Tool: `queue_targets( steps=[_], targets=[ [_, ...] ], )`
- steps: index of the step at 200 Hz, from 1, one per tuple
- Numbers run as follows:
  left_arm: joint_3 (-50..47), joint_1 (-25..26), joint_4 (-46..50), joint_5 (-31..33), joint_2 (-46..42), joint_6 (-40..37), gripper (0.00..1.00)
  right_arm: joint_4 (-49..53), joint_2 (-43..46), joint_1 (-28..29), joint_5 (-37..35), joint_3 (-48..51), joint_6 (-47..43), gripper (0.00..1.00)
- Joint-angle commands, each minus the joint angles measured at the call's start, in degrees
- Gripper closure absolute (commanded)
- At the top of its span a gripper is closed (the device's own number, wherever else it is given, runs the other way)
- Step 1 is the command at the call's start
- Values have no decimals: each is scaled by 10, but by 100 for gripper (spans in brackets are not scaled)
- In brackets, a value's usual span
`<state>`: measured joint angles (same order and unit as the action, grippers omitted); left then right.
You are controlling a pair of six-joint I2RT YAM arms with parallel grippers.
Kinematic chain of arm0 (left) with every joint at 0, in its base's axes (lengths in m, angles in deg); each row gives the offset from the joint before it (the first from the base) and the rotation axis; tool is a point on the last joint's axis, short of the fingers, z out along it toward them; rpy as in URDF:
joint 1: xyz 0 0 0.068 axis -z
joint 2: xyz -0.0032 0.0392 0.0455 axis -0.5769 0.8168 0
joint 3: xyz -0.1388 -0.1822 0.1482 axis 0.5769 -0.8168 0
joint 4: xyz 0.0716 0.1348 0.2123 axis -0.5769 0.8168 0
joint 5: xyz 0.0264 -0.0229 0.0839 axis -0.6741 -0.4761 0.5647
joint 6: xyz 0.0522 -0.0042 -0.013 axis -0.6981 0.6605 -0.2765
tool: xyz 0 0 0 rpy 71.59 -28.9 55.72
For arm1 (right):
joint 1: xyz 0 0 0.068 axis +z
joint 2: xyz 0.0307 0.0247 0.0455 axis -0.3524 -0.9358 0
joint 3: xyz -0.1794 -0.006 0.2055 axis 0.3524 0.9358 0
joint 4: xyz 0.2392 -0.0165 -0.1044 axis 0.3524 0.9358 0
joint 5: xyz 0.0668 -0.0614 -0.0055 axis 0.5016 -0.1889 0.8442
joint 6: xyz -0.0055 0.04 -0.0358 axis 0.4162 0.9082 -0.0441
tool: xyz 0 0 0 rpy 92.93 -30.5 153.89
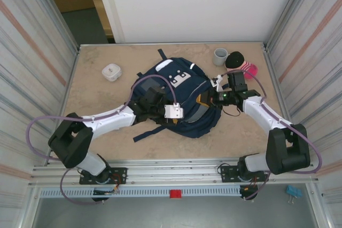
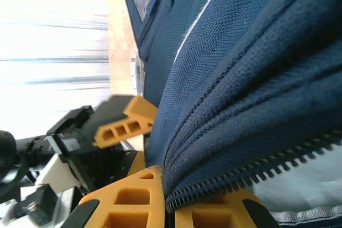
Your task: Pack the student bag
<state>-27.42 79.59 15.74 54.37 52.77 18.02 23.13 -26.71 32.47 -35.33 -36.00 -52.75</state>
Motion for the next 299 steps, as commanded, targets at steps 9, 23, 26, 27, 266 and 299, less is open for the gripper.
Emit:
queue_targets(
  steps=[9, 23, 26, 27, 266, 299],
  targets=[
    [-9, -21, -30, -38, -20, 55, 69, 55, 23, -16, -2, -34, -24, 89],
    [-15, -26, -39, -60, -25, 96, 83, 100, 38, -22, -61, -44, -26, 85],
    [-16, -28, -43, -63, -25, 104, 85, 112, 42, -22, -75, -48, -26, 83],
    [-16, -28, -44, -64, -25, 108, 86, 116, 43, -22, -82, -50, -25, 82],
    [105, -70, 15, -238, 34, 411, 100, 68, 61, 413, -653, -61, 152, 55],
    [108, -72, 9, -259, 35, 417, 100, 70, 43, 408, -688, -68, 156, 54]
  ],
)
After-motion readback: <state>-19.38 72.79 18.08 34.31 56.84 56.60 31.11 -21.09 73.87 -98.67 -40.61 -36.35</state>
